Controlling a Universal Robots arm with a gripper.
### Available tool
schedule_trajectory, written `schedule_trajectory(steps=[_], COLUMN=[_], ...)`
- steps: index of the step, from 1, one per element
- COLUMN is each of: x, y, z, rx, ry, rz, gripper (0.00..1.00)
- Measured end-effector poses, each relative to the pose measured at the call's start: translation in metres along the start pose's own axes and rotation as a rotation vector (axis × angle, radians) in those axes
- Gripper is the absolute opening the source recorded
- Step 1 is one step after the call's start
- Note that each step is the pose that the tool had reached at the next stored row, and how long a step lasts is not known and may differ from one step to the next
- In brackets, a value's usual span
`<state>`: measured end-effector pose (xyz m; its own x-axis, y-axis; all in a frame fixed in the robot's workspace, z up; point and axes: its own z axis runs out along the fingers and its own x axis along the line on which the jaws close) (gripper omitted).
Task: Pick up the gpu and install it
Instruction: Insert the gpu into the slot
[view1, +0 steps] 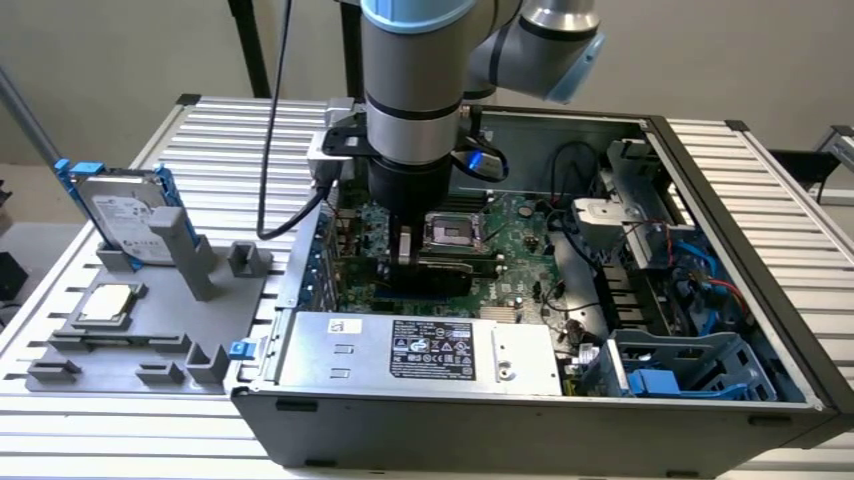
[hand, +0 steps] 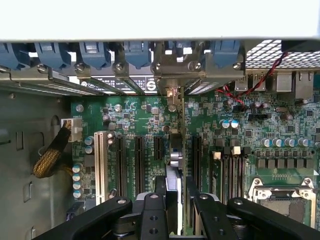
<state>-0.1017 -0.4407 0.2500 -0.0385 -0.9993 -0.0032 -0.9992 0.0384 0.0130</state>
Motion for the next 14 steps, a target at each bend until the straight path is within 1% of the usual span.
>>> schedule_trajectory(steps=[3,6,11,12,13,14], x=[-0.0001,0.0000,-0.0001,-0.0002,-0.0002,-0.0001], y=[-0.0001,-0.0001,-0.0001,0.0001,0.0001,0.0001], z=[0.0018,0.0027,0.0029,0.0031,0.0019,-0.0003], rx=[0.0008,0.0004,0.0004,0.0005,0.0008,0.0006], ry=[-0.0012,-0.0002,-0.0004,-0.0019,-0.0014,-0.0008], rz=[0.000,0.000,0.000,0.000,0.000,0.000], gripper=[0.26,0.26,0.26,0.27,0.27,0.34])
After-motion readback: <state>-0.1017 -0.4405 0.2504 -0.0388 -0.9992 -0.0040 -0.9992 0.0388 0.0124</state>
